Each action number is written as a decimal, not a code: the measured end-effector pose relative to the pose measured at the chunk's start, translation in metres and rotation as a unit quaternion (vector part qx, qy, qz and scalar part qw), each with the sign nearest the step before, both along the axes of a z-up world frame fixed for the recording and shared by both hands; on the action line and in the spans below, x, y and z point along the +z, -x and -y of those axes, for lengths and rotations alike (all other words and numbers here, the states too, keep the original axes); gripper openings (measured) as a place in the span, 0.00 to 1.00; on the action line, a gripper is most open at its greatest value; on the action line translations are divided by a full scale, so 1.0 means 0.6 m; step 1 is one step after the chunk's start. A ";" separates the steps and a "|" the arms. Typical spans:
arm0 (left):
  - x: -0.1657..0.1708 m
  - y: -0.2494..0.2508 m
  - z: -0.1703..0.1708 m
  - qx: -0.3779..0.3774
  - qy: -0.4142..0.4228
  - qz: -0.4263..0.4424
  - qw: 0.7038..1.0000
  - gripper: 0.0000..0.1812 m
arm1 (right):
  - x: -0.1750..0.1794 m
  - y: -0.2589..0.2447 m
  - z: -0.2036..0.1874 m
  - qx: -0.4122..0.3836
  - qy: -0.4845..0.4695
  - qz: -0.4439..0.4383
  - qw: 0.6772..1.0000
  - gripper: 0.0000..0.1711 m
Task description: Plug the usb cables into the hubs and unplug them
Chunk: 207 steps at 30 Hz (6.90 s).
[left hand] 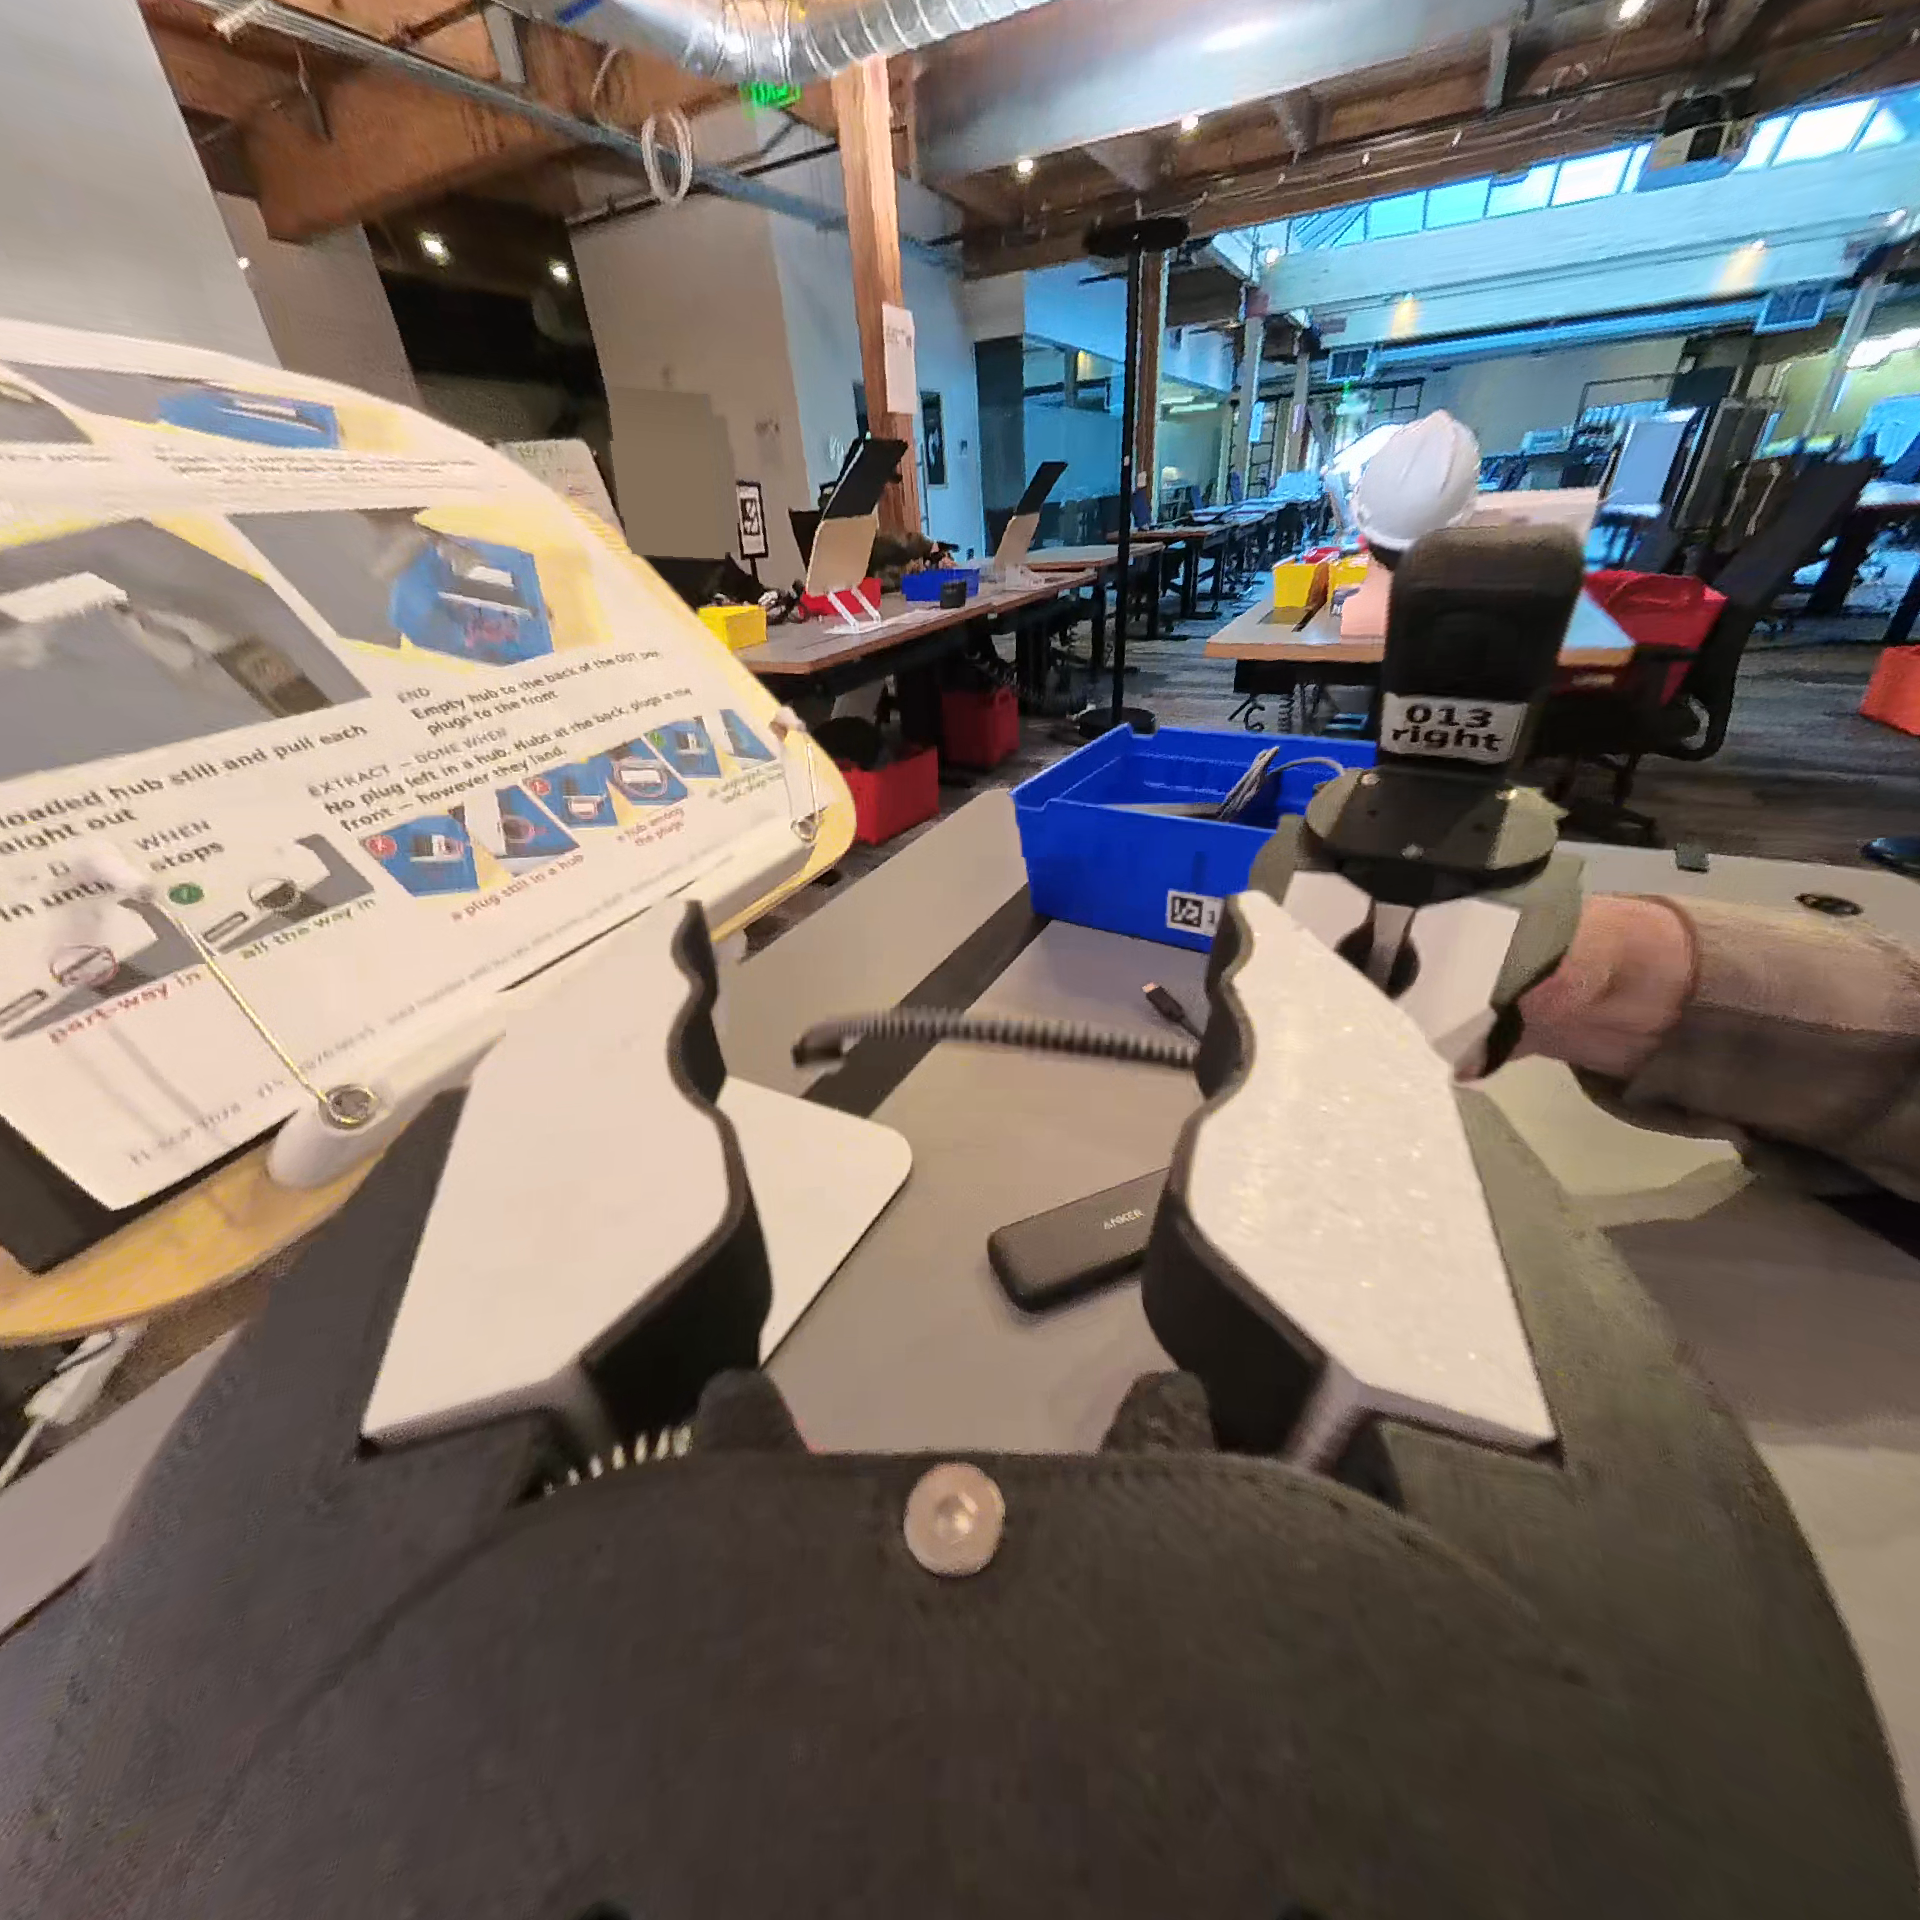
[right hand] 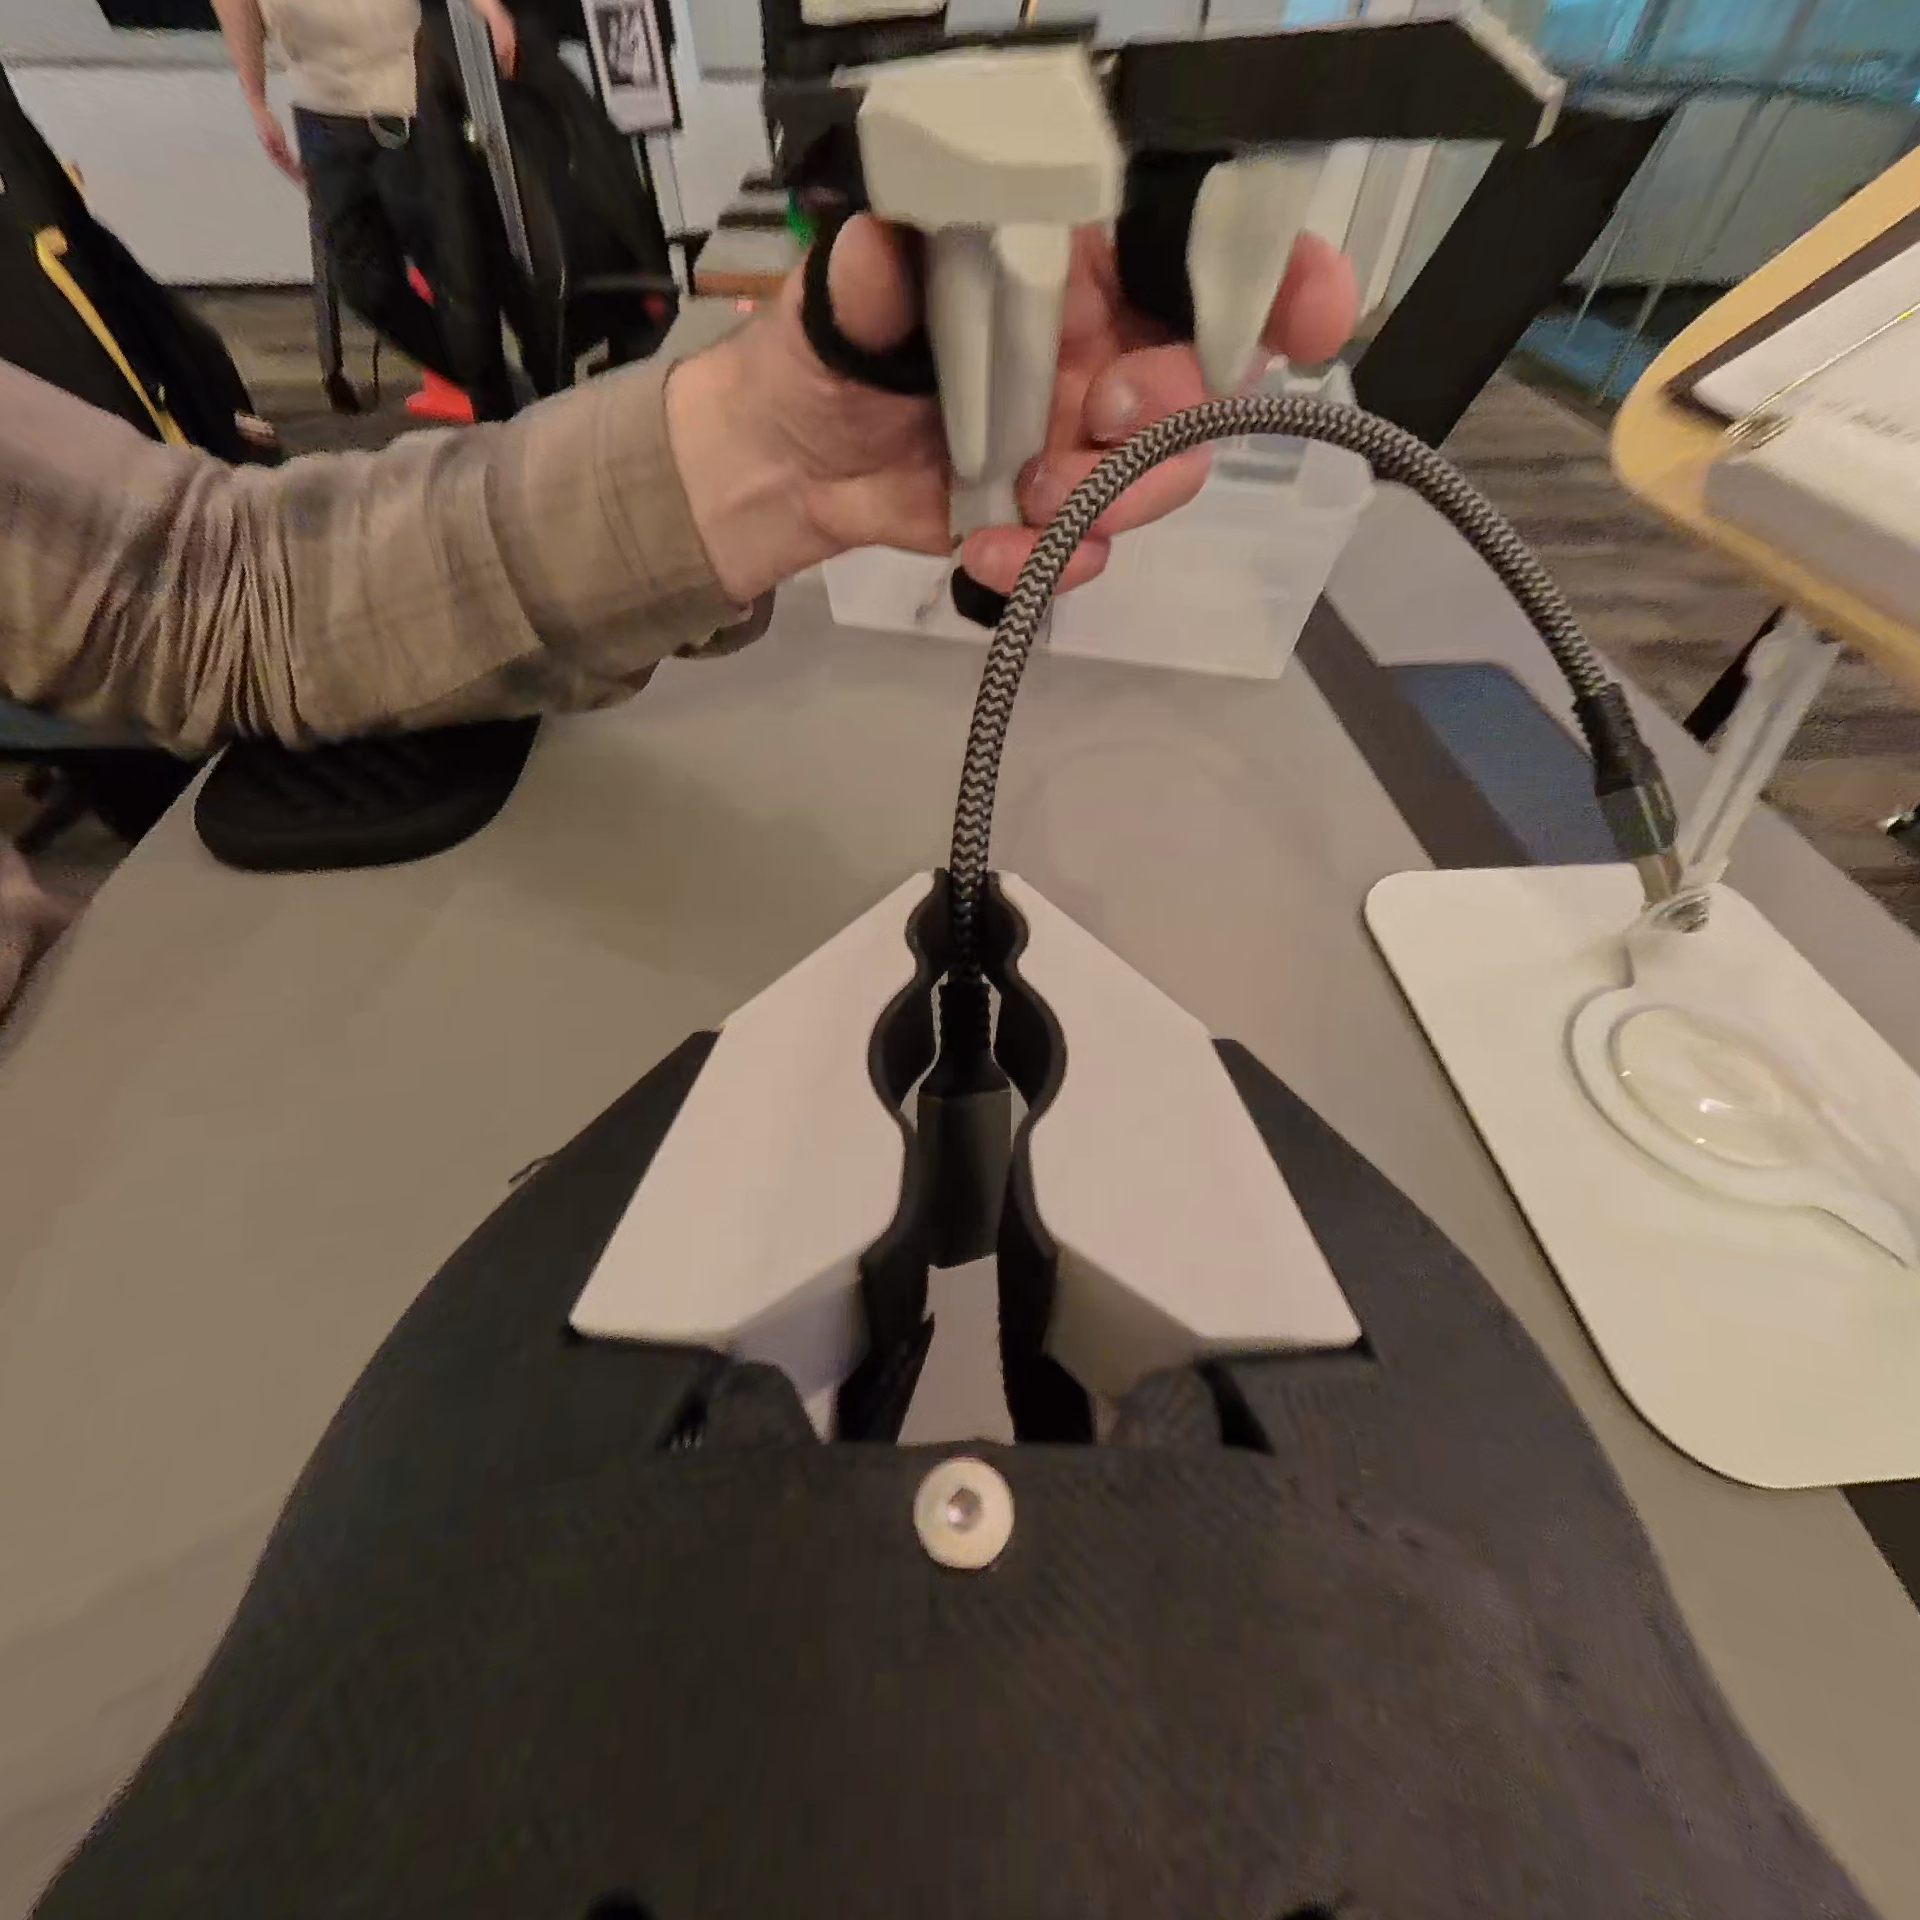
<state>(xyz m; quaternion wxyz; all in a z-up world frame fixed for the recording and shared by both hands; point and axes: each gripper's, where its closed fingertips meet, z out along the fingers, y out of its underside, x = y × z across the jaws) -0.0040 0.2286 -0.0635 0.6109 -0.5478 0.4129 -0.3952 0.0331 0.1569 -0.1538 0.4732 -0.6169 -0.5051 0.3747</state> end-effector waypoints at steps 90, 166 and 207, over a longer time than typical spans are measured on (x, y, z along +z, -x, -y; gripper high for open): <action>-0.015 -0.124 0.111 -0.057 -0.061 0.012 0.996 0.06 | 0.076 -0.037 -0.045 -0.229 -0.248 0.186 0.923 0.01; -0.233 -0.047 0.046 0.035 -0.243 -0.575 0.781 0.04 | -0.046 -0.016 -0.056 -0.142 -0.337 0.322 0.873 0.17; -0.296 0.012 0.216 -0.135 -0.336 -0.509 0.781 0.16 | -0.030 -0.083 -0.099 -0.225 -0.392 0.329 0.829 0.01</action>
